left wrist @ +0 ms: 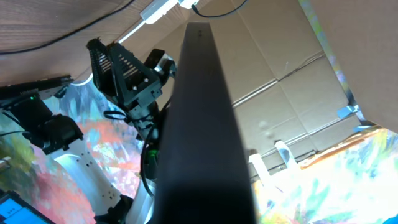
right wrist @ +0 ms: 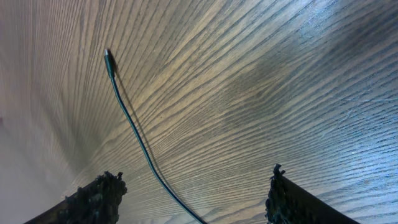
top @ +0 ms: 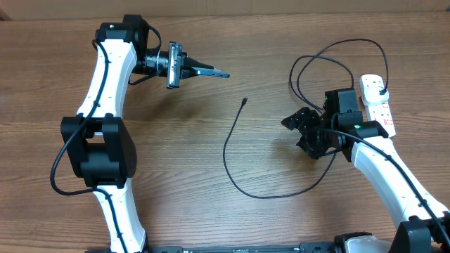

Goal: Plug charger to phone and switch on socket
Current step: 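Move the right gripper back over the black cable plug, then lower the right gripper and grasp the black USB-C plug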

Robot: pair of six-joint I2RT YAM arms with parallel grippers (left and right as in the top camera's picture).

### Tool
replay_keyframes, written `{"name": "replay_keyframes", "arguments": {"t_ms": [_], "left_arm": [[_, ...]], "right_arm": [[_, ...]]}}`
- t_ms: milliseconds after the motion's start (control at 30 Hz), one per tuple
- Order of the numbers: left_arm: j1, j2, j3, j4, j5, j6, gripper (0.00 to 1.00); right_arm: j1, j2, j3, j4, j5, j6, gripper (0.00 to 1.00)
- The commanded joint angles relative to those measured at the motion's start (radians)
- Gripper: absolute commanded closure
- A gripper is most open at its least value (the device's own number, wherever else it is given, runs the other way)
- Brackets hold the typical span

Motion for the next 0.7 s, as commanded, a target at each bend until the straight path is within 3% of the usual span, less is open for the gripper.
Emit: {"name": "replay_keyframes", "arguments": {"t_ms": [0,667], "left_arm": [[0.004,-0.005,0.017,-0.002,0.063,-0.017,0.96],[-0.014,-0.005,0.017,-0.003,0.01,0.198,0.96]], "right_arm": [[-0.002,-0.006,0.013,0.002,0.001,-0.013,0.23],[-0.002,-0.006,0.013,0.002,0.019,-0.012,0.23]]}}
